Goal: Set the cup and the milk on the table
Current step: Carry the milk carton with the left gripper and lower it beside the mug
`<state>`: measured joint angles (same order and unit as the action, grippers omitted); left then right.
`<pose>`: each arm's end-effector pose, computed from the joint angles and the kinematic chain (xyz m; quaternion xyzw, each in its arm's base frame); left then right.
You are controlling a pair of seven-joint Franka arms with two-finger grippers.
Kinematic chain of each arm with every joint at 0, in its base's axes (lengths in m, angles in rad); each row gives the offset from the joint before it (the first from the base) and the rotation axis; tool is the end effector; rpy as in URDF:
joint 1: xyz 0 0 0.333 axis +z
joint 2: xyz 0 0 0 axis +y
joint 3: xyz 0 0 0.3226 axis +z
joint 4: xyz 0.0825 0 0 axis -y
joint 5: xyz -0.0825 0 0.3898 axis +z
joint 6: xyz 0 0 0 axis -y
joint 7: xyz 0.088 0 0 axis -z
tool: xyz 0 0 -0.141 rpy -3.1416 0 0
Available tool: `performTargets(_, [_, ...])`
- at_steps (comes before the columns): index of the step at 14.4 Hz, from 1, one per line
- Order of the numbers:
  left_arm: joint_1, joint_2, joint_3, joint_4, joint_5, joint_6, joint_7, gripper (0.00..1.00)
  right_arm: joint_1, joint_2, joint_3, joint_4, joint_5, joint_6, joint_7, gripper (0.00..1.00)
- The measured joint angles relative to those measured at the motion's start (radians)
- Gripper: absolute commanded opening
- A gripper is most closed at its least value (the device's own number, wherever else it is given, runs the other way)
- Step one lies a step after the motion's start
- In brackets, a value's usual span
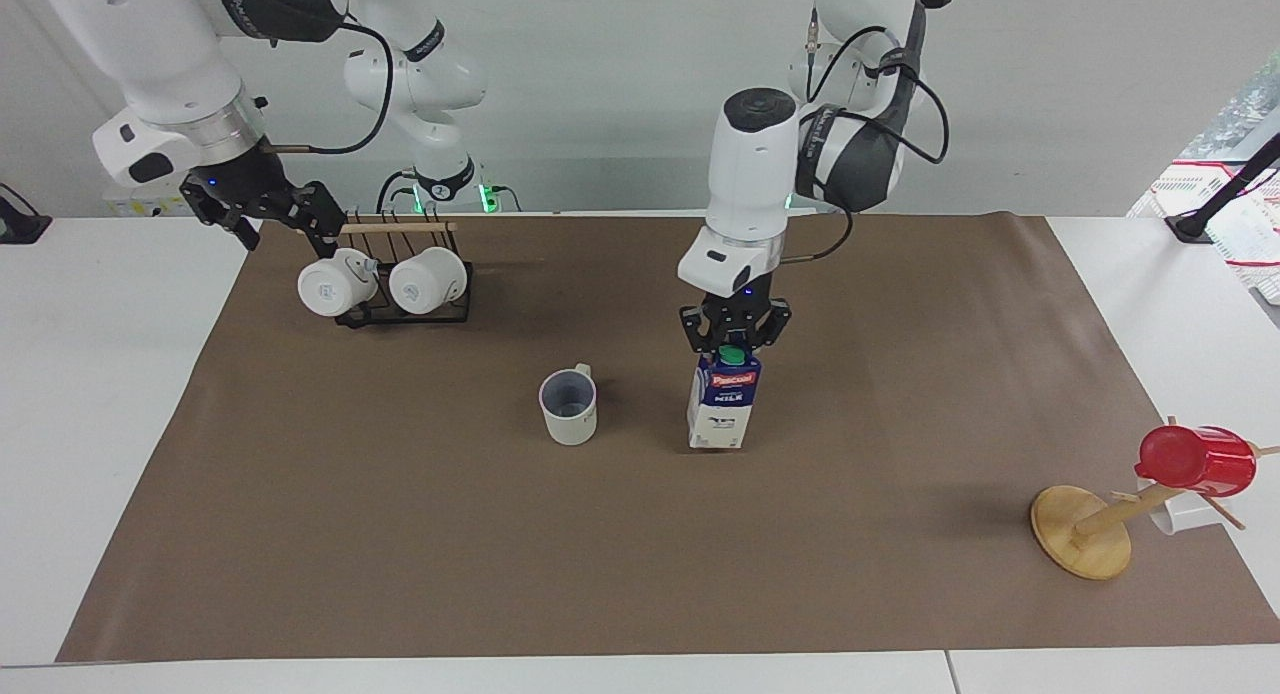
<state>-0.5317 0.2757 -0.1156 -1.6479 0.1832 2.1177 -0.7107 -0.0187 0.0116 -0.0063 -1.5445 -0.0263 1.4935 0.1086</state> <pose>0.5507 -0.3912 0.4442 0.9929 -0.0046 0.1182 0.0093 0.5535 -0.0177 0.5967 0.9972 -0.0673 -0.0307 0.0145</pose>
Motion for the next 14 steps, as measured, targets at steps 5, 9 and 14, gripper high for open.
performTargets(5, [-0.069, 0.054, 0.001, 0.061, 0.0, -0.035, -0.013, 0.0, 0.002, 0.0, 0.001, -0.009, 0.001, -0.004, -0.008, 1.0])
performTargets(9, [-0.097, 0.086, 0.001, 0.098, 0.0, -0.069, -0.015, 0.0, -0.001, 0.0, -0.001, -0.017, 0.001, -0.004, -0.008, 1.0])
performTargets(14, [-0.103, 0.087, 0.001, 0.105, 0.0, -0.128, -0.076, 0.0, 0.0, 0.0, 0.0, -0.018, 0.001, -0.004, -0.009, 1.0])
